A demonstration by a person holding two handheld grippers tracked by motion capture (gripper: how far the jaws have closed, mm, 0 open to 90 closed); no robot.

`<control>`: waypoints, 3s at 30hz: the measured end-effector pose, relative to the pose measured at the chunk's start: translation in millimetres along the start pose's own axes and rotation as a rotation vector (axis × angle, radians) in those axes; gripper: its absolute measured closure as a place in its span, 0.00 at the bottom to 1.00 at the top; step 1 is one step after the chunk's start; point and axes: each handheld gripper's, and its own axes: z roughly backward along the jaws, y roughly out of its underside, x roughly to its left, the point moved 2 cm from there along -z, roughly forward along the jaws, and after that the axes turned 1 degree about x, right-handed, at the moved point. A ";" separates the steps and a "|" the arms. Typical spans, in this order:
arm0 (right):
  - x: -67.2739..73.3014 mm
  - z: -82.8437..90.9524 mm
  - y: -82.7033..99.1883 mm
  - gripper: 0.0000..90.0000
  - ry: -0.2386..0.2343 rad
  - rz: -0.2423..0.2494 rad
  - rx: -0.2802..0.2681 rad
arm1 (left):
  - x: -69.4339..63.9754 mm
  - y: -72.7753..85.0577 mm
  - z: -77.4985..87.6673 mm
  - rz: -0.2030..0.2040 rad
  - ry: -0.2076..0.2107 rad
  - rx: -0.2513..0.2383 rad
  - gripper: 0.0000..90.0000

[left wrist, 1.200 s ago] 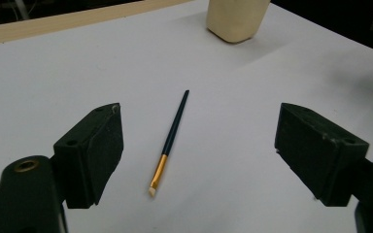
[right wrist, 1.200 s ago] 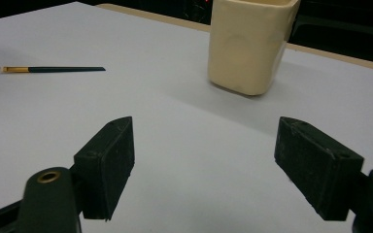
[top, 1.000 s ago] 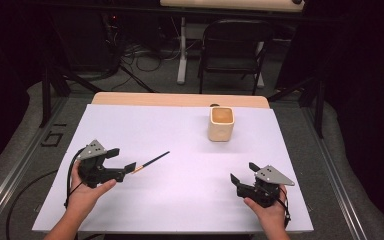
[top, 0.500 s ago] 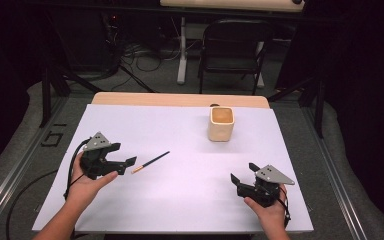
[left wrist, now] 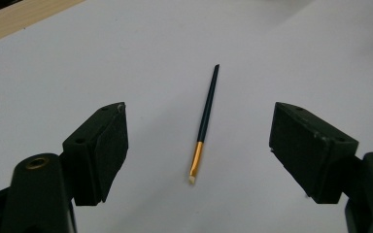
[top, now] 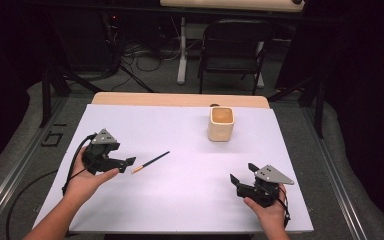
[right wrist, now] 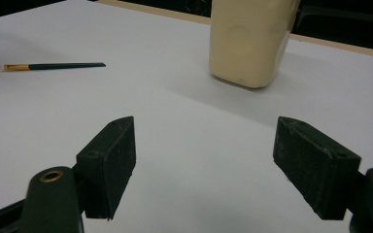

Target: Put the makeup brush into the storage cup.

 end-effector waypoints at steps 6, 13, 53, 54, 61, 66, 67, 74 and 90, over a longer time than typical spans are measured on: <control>0.2 0.1 0.1 0.26 -0.001 0.001 0.004 | 1.7 -1.9 -1.3 -0.010 -0.010 0.041 0.25; 0.3 -0.3 0.4 0.26 -0.001 0.000 0.004 | 3.0 -4.6 -1.8 -0.015 -0.019 0.076 0.25; 1.1 -2.4 1.8 0.26 -0.019 0.001 0.024 | 5.9 -15.6 -31.5 -0.057 -0.018 0.411 0.33; 1.3 -2.6 1.9 0.26 -0.019 -0.001 0.022 | 6.3 -15.2 -32.0 -0.050 -0.026 0.416 0.33; 1.8 -3.2 2.0 0.26 -0.023 0.002 0.024 | 11.1 -13.1 -34.6 0.008 -0.044 0.470 0.34; 1.8 -3.6 2.1 0.26 -0.023 0.002 0.022 | 15.4 -12.3 -36.2 0.054 -0.041 0.494 0.35; 1.8 -3.7 2.1 0.26 -0.022 0.002 0.022 | 16.2 -12.3 -36.3 0.060 -0.044 0.496 0.35; 1.9 -3.6 2.2 0.26 -0.024 0.004 0.026 | 22.3 -10.5 -38.3 0.097 -0.044 0.526 0.37; 1.9 -4.1 2.4 0.26 -0.026 0.004 0.028 | 29.2 -15.3 -43.9 0.118 -0.041 0.556 0.42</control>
